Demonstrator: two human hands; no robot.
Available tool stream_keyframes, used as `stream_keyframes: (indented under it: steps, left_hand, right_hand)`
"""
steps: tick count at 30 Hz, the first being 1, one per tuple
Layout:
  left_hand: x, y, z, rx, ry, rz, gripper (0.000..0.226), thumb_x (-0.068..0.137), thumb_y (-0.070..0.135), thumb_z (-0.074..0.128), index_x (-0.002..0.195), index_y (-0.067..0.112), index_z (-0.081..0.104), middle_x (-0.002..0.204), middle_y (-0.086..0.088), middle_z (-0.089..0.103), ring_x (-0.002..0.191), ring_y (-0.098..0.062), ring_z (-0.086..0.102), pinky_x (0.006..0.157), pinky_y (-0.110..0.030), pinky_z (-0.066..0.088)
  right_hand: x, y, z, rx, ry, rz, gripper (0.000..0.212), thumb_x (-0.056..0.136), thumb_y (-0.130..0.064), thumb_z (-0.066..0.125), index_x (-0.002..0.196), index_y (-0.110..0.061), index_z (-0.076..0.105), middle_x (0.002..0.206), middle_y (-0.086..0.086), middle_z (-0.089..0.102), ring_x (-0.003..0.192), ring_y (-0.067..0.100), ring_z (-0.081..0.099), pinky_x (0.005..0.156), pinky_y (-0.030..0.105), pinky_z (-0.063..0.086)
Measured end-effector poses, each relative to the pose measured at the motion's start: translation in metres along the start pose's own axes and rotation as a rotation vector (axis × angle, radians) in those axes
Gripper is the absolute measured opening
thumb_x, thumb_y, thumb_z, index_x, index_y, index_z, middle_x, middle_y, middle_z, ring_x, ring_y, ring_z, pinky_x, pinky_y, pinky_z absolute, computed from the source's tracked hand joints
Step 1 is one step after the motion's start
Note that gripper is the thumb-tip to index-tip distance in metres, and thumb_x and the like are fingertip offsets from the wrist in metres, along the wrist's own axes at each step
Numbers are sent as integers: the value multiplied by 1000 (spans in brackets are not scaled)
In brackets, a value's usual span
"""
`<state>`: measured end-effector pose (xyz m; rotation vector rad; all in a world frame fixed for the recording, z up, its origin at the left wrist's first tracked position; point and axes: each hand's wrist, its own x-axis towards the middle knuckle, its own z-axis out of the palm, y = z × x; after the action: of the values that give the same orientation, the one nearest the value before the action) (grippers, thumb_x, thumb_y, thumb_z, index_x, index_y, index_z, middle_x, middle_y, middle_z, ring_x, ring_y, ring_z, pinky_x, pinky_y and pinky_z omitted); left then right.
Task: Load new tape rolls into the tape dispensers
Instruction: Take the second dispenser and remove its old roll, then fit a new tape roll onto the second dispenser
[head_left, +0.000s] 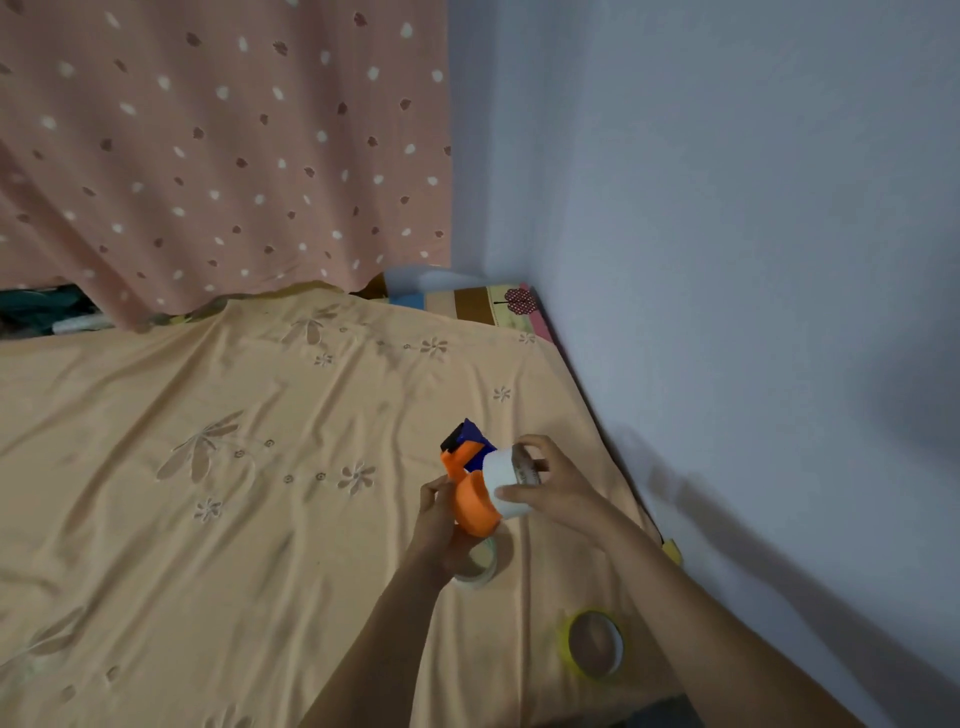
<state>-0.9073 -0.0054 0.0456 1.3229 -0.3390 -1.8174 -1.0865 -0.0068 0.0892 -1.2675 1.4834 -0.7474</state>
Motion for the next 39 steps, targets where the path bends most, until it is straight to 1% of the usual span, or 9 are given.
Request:
stream_keyframes:
  steps: [2,6,11,18,21,28,33,36,39]
  left_hand:
    - [0,2,-9,2,37,29,25,104,24,54,127,19,45,120,-14,57,102,-39,62,80,-54,56]
    - [-3,6,-22,63,42,36,24,103,24,58,122,22,44,118,-11,61,96,-37,67,71,-46,60]
    - [0,-1,-29,82,64,30,28,103,20,57,126,18,43,117,-12,62,99,-36,66,87,-53,55]
    - [7,-10,-32,80,79,-16,34,104,18,52,136,12,42,129,-14,58,107,-37,64,85,-52,56]
    - [10,-11,-33,76,75,-33,37,103,17,52,138,11,41,135,-17,55,108,-37,63,87,-52,54]
    - [16,-9,-32,74,65,-32,38,101,16,57,137,15,43,124,-13,61,110,-38,64,85,-49,54]
    - [14,-9,-26,130,38,-48,31,99,20,62,127,21,49,113,-13,68,95,-34,70,67,-41,57]
    - [11,-12,-19,164,29,-45,27,99,19,63,122,23,51,105,-11,70,83,-26,72,63,-38,57]
    - [6,-18,-13,194,12,-50,33,99,20,63,129,21,48,112,-13,67,91,-28,69,63,-37,58]
  right_hand:
    - [4,9,-6,34,105,16,70,71,-25,88,127,-36,47,121,-14,53,115,15,55,80,24,52]
    - [11,46,-13,-99,315,188,81,73,-24,86,139,-28,39,136,9,44,108,23,53,82,29,47]
    - [13,101,-5,-442,168,315,94,73,-21,83,149,-18,28,137,17,36,117,38,51,100,36,46]
    - [29,131,16,-707,-6,389,86,81,-26,73,150,-18,23,143,15,33,130,35,43,104,37,44]
    - [32,139,25,-758,-22,419,84,83,-29,71,150,-24,21,146,13,26,126,37,46,99,39,47]
    - [35,148,32,-830,-23,442,87,83,-29,74,151,-25,20,155,14,21,129,39,43,101,41,45]
    - [14,140,26,-710,34,482,117,78,-62,69,157,-23,-8,163,14,-5,147,41,14,118,54,17]
    - [-17,142,29,-766,41,564,131,70,-79,61,156,-18,-17,163,17,-7,148,43,14,117,60,16]
    - [-48,151,32,-754,-31,690,138,66,-82,62,155,-11,-17,163,24,-8,147,48,11,115,65,16]
